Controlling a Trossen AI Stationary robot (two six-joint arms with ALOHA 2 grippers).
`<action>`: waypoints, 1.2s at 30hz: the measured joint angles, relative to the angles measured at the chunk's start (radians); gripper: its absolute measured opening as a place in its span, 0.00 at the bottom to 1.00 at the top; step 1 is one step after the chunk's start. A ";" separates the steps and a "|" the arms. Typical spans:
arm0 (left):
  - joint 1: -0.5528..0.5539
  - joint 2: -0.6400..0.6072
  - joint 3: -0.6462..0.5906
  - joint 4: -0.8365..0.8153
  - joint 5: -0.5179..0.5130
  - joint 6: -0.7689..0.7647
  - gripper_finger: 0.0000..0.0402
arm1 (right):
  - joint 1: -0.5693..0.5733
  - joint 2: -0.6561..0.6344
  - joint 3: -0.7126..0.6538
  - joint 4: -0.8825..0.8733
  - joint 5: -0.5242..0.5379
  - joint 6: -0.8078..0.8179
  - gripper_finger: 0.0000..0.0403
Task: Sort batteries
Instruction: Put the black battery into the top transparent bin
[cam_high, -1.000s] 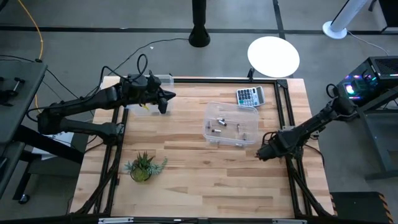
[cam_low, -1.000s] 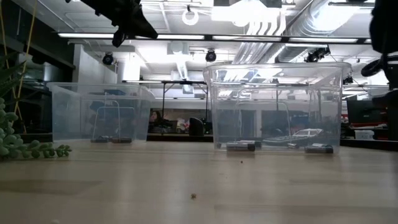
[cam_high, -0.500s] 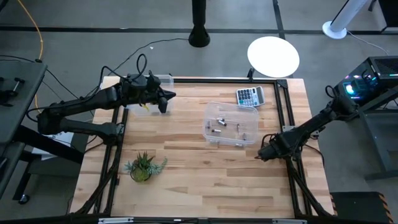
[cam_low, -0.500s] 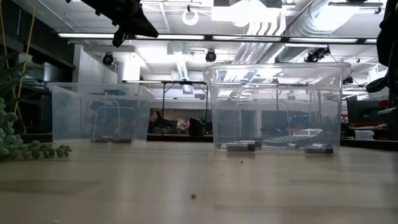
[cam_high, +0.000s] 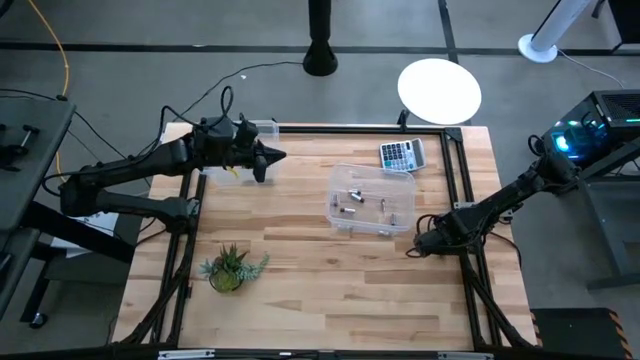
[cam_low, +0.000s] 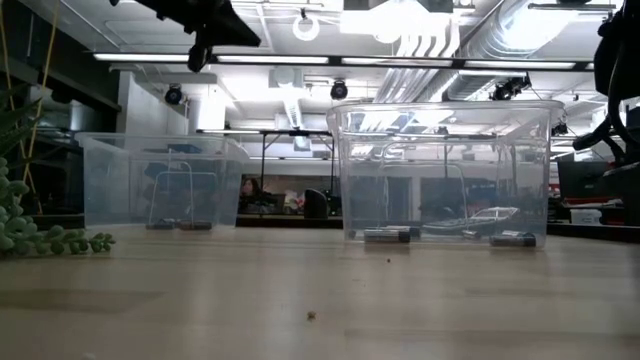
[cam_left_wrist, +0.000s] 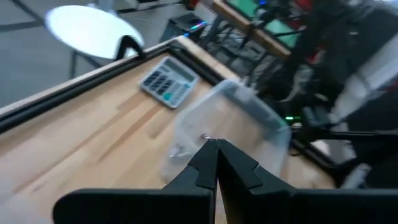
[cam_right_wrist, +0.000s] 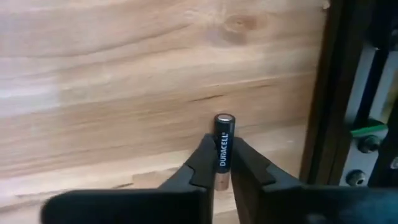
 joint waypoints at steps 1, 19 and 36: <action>0.000 0.000 0.000 0.012 0.020 -0.005 0.00 | -0.005 -0.003 0.000 0.000 0.005 -0.014 0.04; 0.086 -0.318 0.002 0.202 0.167 -0.078 0.00 | 0.033 -0.050 0.669 -0.674 0.389 -0.021 0.01; 0.083 -0.426 0.000 -0.138 0.074 -0.007 0.00 | -0.497 0.230 0.752 0.642 0.559 -1.002 0.00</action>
